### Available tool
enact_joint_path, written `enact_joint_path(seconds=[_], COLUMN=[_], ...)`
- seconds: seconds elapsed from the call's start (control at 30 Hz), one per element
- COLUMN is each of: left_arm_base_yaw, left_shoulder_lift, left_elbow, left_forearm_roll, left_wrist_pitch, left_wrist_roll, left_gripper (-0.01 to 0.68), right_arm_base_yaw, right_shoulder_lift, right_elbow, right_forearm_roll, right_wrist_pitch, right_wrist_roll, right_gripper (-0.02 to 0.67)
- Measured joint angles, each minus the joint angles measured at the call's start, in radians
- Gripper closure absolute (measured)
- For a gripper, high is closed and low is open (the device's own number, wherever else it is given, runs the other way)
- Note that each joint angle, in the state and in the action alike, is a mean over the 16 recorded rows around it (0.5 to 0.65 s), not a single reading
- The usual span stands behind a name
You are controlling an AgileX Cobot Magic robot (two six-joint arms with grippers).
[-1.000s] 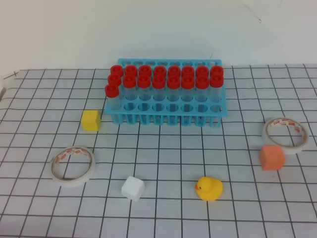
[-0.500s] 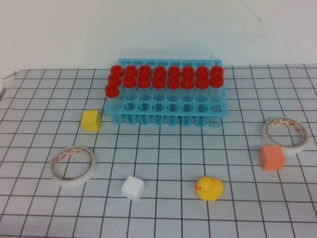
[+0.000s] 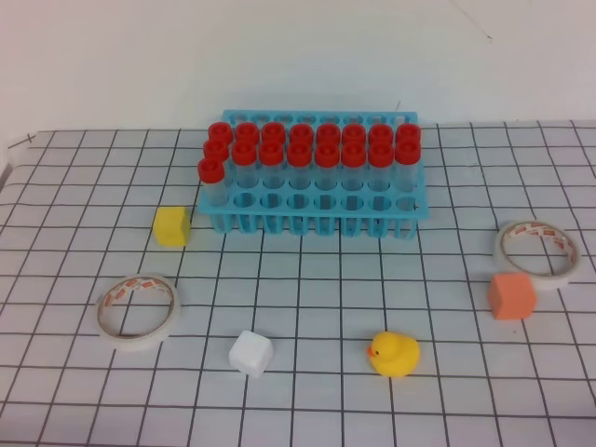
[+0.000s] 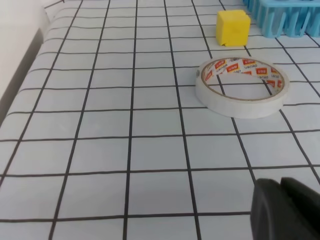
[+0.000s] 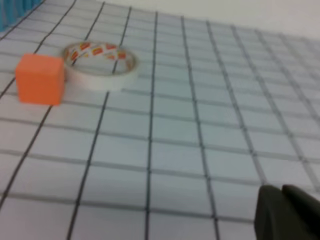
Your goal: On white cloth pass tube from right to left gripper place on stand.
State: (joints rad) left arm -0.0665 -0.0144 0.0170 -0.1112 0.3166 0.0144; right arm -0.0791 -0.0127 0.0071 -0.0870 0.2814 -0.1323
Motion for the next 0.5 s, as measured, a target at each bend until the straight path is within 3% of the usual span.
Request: enact_joint_path(seconds=[0.5], left_arm_base_yaw=[0.000], left_shoulder_lift=[0.000], left_elbow=[0.000], left_forearm_roll=[0.000], left_wrist_pitch=[0.000], left_wrist_roll=[0.000], left_gripper=[0.674], right_arm_base_yaw=[0.049], right_shoulder_lift=[0.000], right_elbow=[0.014], right_forearm_roll=[0.018], right_wrist_pitch=[0.057], right_wrist_roll=[0.161], right_gripper=[0.650])
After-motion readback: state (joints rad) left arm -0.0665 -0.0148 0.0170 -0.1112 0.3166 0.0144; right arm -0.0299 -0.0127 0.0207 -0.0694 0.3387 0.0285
